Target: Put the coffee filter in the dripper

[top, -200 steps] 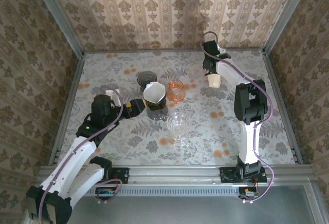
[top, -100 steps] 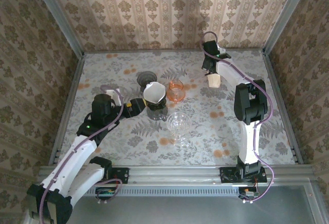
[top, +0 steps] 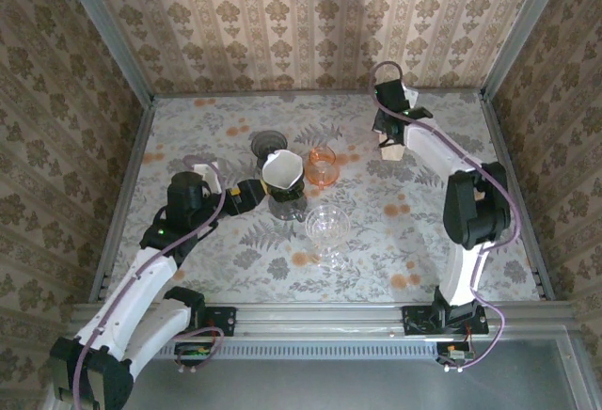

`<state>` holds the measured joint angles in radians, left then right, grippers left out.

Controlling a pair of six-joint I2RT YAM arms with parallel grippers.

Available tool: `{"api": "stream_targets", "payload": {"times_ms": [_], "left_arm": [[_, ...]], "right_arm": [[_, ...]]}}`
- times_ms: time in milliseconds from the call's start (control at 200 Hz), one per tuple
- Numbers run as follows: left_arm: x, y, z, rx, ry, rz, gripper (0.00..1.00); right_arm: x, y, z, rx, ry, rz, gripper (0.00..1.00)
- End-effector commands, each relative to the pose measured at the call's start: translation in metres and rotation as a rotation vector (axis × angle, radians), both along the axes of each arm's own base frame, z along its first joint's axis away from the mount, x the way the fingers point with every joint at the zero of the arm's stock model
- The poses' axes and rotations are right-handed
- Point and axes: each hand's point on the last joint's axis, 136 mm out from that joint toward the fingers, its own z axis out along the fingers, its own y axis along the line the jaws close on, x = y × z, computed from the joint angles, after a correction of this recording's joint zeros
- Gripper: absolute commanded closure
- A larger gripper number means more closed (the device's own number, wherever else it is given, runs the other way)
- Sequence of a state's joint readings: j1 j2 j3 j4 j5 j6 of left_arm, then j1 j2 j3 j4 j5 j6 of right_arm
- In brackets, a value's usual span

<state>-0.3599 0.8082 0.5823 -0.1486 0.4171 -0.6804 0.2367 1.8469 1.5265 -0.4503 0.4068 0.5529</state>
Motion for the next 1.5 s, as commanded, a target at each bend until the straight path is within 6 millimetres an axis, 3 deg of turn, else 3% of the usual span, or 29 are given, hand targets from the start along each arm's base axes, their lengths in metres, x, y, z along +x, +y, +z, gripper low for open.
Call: {"api": "stream_targets", "payload": {"times_ms": [0, 200, 325, 405, 545, 740, 970, 1140, 1495], "left_arm": [[0.0, -0.001, 0.003, -0.022, -0.003, -0.004, 0.02], [0.001, 0.0, 0.012, -0.032, -0.017, -0.004, 0.0], [0.001, 0.008, 0.024, 0.003, -0.047, 0.021, 0.0], [0.001, 0.012, 0.03, 0.016, -0.059, 0.038, 0.0], [-0.002, 0.015, 0.036, 0.047, -0.073, 0.03, 0.0], [-0.008, 0.019, 0.041, 0.057, -0.081, 0.038, 0.0], [-0.011, 0.01, 0.05, -0.018, -0.123, -0.009, 0.0], [-0.011, 0.013, 0.046, -0.003, -0.119, 0.001, 0.0], [-0.016, 0.015, 0.045, 0.004, -0.125, 0.003, 0.0]], "right_arm": [[-0.015, -0.012, 0.02, -0.037, -0.054, -0.033, 1.0], [-0.057, -0.019, 0.04, -0.026, -0.099, -0.022, 1.0], [-0.095, -0.01, 0.049, 0.007, -0.12, 0.032, 1.0], [-0.125, 0.0, 0.067, 0.026, -0.146, 0.092, 1.0], [-0.175, 0.032, 0.09, 0.109, -0.151, 0.267, 1.0], [-0.245, 0.094, 0.122, 0.214, -0.038, 0.642, 1.0], [-0.312, 0.139, 0.131, 0.227, 0.188, 0.899, 1.0], [-0.33, 0.159, 0.12, 0.149, 0.313, 0.972, 1.0], [-0.317, 0.184, 0.1, 0.017, 0.44, 1.007, 1.0]]}}
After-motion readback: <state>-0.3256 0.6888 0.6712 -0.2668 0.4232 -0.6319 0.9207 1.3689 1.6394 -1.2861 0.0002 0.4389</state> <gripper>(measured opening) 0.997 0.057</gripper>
